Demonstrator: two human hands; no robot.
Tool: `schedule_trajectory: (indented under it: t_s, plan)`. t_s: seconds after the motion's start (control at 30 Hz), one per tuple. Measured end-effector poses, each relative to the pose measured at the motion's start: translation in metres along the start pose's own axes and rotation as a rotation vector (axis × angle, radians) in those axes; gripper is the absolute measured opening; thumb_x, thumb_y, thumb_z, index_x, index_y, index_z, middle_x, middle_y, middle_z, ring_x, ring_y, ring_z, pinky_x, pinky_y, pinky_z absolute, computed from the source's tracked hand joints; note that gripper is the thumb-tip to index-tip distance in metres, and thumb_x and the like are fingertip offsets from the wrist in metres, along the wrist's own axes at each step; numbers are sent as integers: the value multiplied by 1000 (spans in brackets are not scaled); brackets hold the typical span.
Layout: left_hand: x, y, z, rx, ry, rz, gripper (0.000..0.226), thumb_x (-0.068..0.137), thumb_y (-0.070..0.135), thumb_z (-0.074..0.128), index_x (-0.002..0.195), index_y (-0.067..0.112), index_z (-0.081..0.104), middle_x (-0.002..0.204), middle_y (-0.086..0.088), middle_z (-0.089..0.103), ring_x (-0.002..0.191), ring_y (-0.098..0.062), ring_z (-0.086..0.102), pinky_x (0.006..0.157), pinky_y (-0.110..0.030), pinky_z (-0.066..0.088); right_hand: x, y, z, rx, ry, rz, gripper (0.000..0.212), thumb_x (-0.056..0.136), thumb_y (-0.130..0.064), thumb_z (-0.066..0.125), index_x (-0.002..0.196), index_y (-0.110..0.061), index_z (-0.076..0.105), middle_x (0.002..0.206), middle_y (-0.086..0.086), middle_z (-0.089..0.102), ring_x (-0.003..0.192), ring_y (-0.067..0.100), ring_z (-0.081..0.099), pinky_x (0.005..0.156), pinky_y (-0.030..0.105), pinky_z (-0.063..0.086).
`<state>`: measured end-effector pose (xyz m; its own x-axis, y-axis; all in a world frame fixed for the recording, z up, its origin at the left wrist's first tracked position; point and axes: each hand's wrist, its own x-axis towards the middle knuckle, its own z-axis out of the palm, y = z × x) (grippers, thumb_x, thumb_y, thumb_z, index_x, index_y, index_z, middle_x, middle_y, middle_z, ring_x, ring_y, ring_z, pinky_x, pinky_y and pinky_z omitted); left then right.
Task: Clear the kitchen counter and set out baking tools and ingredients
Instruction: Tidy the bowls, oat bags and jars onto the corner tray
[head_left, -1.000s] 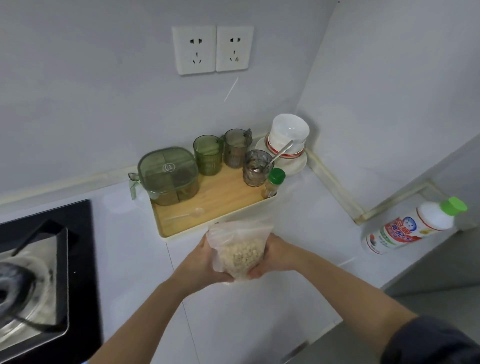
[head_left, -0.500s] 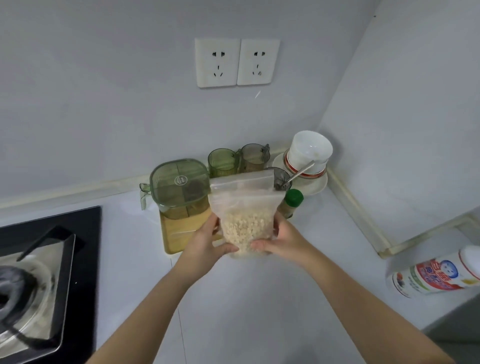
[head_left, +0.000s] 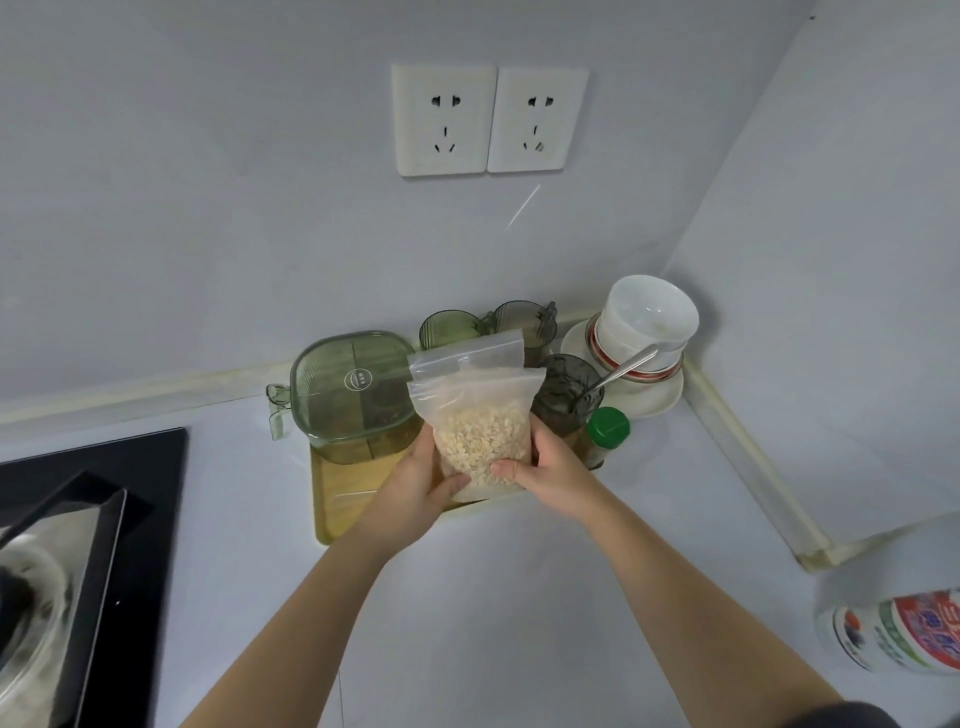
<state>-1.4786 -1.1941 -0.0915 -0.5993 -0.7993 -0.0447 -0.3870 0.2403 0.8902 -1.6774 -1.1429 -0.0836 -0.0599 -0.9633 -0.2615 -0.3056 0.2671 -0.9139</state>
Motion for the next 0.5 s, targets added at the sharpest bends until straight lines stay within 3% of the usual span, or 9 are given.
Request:
schedule_trajectory:
  t_s: [0.07,0.13,0.3,0.4,0.5]
  plan:
    - [3,-2,3,-18,1,-2,75,85,27,69,144,28,23,136,14,46,126,4,41,99,-13,36,5,3,1,-27,-13,-11,67,85,-15,71,138,-29,32,131,-15,51,119,-11,48,100,16,44]
    - [5,-2,6,-24,10,-20,81,84,30,71,145,27,19,135,13,44,123,5,42,93,-6,36,8,1,2,-80,-33,-35,66,88,-15,68,137,-30,26,130,-20,46,120,-14,44,98,9,39]
    - [7,-11,7,80,73,-9,77,84,49,63,145,27,22,131,6,46,119,-2,43,96,-23,38,16,0,10,-213,35,-134,69,86,-51,55,143,-22,30,136,-10,48,128,3,43,107,22,35]
    - [5,-9,7,167,97,-8,84,79,68,49,145,24,22,124,3,46,112,-8,44,94,-27,41,18,7,15,-243,96,-157,68,86,-57,48,143,-21,34,135,-8,51,128,7,46,108,33,38]
    - [8,-6,7,177,93,-46,83,82,62,50,147,21,19,127,1,45,116,-11,44,97,-29,40,21,12,16,-284,113,-143,75,86,-71,40,144,-24,33,138,-6,49,130,12,44,108,43,39]
